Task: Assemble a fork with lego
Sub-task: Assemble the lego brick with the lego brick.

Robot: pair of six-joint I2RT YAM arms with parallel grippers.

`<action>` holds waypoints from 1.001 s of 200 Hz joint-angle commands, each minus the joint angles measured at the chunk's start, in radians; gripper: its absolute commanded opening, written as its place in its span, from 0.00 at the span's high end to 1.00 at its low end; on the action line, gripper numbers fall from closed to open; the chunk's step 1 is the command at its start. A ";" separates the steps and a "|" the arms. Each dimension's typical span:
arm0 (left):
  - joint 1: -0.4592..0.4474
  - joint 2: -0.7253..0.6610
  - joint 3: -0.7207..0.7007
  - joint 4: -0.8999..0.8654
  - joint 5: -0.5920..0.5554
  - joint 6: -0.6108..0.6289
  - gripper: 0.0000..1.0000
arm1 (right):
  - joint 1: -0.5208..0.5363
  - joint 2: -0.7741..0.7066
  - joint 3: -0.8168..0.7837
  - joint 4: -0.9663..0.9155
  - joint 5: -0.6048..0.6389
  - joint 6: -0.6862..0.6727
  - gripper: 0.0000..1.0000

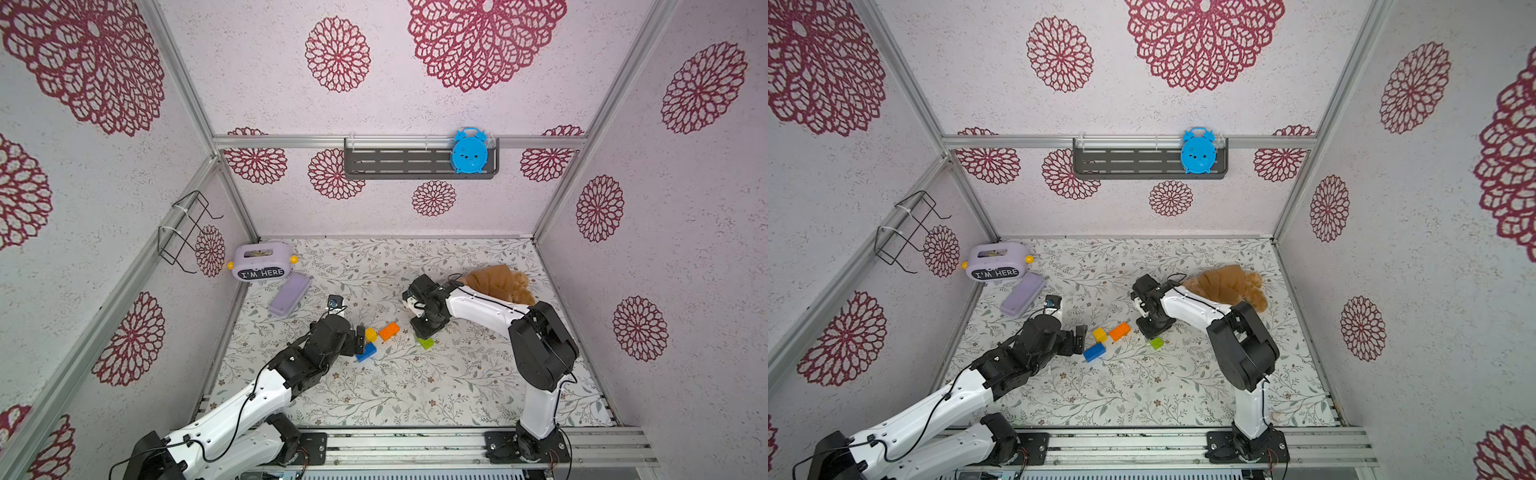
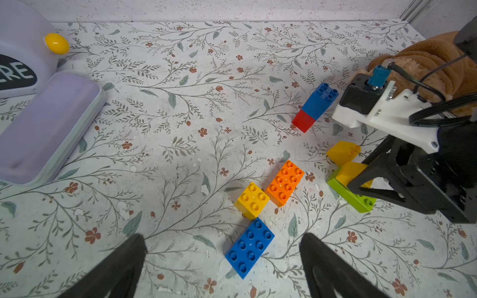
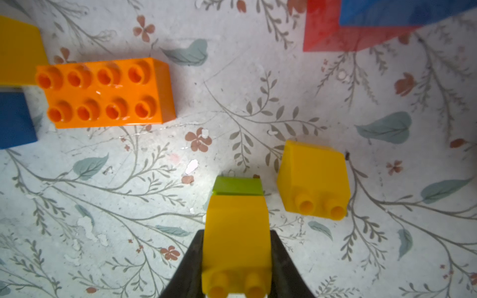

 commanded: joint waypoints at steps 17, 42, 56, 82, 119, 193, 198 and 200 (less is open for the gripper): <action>0.008 0.000 0.023 0.003 0.003 0.003 0.03 | 0.009 -0.041 0.019 -0.060 0.027 -0.021 0.76; 0.008 -0.009 0.022 0.000 -0.001 0.001 0.03 | 0.009 -0.050 0.044 -0.068 0.023 -0.026 0.76; 0.008 -0.010 0.020 0.001 0.000 -0.001 0.03 | 0.009 -0.051 0.051 -0.068 0.020 -0.020 0.76; 0.008 -0.009 0.020 0.000 -0.004 0.000 0.03 | 0.012 -0.054 0.030 -0.049 0.013 -0.009 0.76; 0.008 -0.007 0.022 -0.002 -0.005 0.003 0.03 | 0.014 -0.047 -0.010 -0.036 0.024 -0.004 0.76; 0.008 -0.008 0.022 -0.003 -0.006 0.002 0.03 | 0.015 -0.029 -0.064 -0.020 0.021 -0.025 0.76; 0.008 -0.008 0.020 -0.003 -0.007 0.002 0.03 | 0.015 -0.030 -0.069 -0.018 0.021 -0.027 0.76; 0.008 -0.008 0.020 -0.003 -0.008 0.001 0.03 | 0.015 -0.029 -0.070 -0.019 0.021 -0.028 0.76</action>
